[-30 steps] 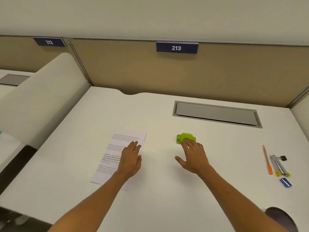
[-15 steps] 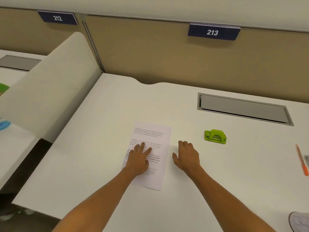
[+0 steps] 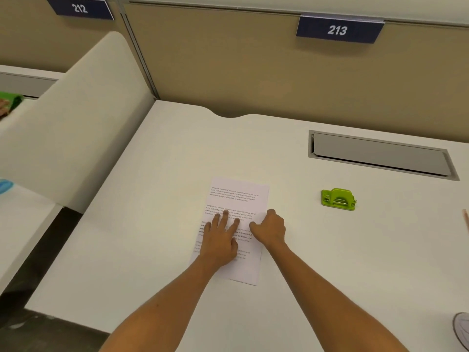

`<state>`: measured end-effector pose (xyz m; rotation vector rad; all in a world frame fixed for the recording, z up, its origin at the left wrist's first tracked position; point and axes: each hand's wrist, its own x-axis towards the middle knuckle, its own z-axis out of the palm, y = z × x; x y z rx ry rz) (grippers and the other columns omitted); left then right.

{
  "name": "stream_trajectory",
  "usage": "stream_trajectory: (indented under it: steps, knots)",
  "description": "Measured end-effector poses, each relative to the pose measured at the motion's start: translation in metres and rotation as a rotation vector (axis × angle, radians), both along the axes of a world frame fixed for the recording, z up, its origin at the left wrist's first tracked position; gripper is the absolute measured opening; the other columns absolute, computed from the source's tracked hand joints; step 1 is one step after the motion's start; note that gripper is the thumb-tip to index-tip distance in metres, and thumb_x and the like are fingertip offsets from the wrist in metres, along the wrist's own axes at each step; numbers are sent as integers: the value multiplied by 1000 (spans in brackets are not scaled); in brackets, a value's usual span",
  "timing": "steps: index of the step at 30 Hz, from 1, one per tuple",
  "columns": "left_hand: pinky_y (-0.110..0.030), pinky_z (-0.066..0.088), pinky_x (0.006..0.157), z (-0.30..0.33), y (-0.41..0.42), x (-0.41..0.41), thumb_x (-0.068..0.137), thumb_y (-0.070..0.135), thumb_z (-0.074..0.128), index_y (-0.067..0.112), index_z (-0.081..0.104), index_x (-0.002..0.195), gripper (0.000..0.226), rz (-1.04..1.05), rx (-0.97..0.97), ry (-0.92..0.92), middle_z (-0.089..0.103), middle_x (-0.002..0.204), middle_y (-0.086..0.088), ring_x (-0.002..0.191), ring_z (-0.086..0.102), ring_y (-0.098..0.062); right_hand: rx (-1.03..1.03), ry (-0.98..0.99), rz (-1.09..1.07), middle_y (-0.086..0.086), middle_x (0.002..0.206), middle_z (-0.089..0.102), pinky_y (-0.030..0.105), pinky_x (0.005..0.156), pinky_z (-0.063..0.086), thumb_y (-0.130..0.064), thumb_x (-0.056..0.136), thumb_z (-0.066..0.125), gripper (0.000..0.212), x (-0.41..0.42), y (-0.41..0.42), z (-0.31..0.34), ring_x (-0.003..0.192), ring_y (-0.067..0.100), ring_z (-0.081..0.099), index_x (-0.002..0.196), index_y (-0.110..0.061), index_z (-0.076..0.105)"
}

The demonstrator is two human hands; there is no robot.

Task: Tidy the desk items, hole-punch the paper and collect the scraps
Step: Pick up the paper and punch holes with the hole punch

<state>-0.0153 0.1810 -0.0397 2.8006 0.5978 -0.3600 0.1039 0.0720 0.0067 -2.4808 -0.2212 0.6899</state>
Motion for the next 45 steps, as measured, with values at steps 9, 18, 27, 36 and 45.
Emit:
stream_trajectory:
  steps: [9,18,27,36,45]
  knots:
    - [-54,5,117,-29,-10,-12,91,33,33,22,24,154,65,16,39,-118,15,163,-13,150,14,-34,241,324,-226,8,90,68,36,77,54,-22,79,69,16,23,-5,-9,83,25,63,76,-10,59]
    - [-55,7,117,-33,-10,-13,90,33,33,22,25,154,65,17,48,-111,16,163,-12,150,15,-34,273,336,-151,6,89,73,43,79,60,-11,81,58,16,3,-9,-18,86,28,70,92,-9,71]
    - [-57,18,116,1,0,-4,81,42,38,8,39,146,73,206,-151,-186,27,159,-17,147,22,-37,320,296,-141,17,90,73,48,78,59,-12,82,61,17,0,-19,-23,80,32,67,88,2,69]
    - [-35,47,86,39,39,4,88,16,65,6,50,130,46,786,-598,-272,64,114,-11,101,60,-27,484,423,-271,19,97,73,49,78,59,-18,83,67,15,12,-58,-26,87,35,70,91,-6,70]
    - [-16,52,72,49,12,38,87,-14,47,21,66,115,49,529,-976,-260,77,84,14,82,71,-5,606,430,-386,6,94,77,56,80,58,-18,83,65,14,14,-107,-11,91,30,73,94,-14,73]
